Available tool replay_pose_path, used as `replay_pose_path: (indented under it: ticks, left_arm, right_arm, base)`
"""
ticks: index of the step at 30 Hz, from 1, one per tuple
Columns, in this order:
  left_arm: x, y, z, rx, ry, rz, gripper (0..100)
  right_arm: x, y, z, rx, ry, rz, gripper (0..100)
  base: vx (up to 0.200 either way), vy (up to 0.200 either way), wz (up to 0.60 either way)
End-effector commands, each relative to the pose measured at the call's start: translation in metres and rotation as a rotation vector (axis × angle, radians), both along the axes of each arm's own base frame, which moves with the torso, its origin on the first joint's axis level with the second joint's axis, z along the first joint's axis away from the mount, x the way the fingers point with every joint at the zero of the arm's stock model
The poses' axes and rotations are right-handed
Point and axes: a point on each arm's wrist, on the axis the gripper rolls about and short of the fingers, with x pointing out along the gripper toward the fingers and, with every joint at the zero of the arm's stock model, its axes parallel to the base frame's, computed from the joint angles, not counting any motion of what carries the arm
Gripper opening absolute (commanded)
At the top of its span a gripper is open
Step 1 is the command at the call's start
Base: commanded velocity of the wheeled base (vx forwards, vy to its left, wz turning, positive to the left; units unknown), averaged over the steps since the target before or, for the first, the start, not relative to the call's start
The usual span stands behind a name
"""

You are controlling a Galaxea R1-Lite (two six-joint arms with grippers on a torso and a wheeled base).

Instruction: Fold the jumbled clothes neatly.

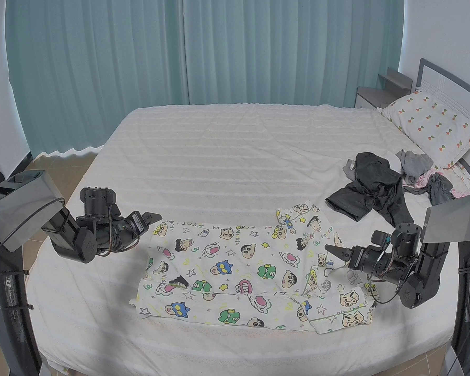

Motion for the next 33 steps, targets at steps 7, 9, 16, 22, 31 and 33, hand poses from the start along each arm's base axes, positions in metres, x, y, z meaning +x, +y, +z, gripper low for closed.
replay_pose_path:
  ticks: [7,9,16,22,31,33]
  left_arm:
    - [-0.001,-0.001,-0.002,0.007,0.003,-0.006,100]
    - [0.000,-0.002,-0.004,0.008,0.003,-0.011,100]
    - [0.012,-0.009,-0.024,0.088,-0.003,-0.073,100]
    - [0.033,-0.016,-0.034,0.126,0.016,-0.075,100]
    - [0.045,-0.017,-0.058,0.197,0.028,-0.129,100]
    - [0.049,-0.018,-0.062,0.199,0.024,-0.128,100]
  right_arm:
    - [0.000,0.000,-0.001,0.000,0.002,0.001,100]
    - [0.000,0.000,-0.001,0.000,0.002,0.001,100]
    - [0.000,0.000,-0.001,-0.001,0.004,0.001,100]
    - [0.000,0.001,-0.004,-0.003,0.009,0.002,100]
    - [0.000,0.001,-0.004,-0.008,0.007,0.005,100]
    - [0.000,0.001,-0.004,-0.009,0.007,0.006,100]
  base:
    - [0.086,0.000,0.00]
    - [0.000,0.000,0.00]
    - [0.000,0.000,0.00]
    - [0.000,0.000,0.00]
    - [0.000,0.000,0.00]
    - [0.000,0.000,0.00]
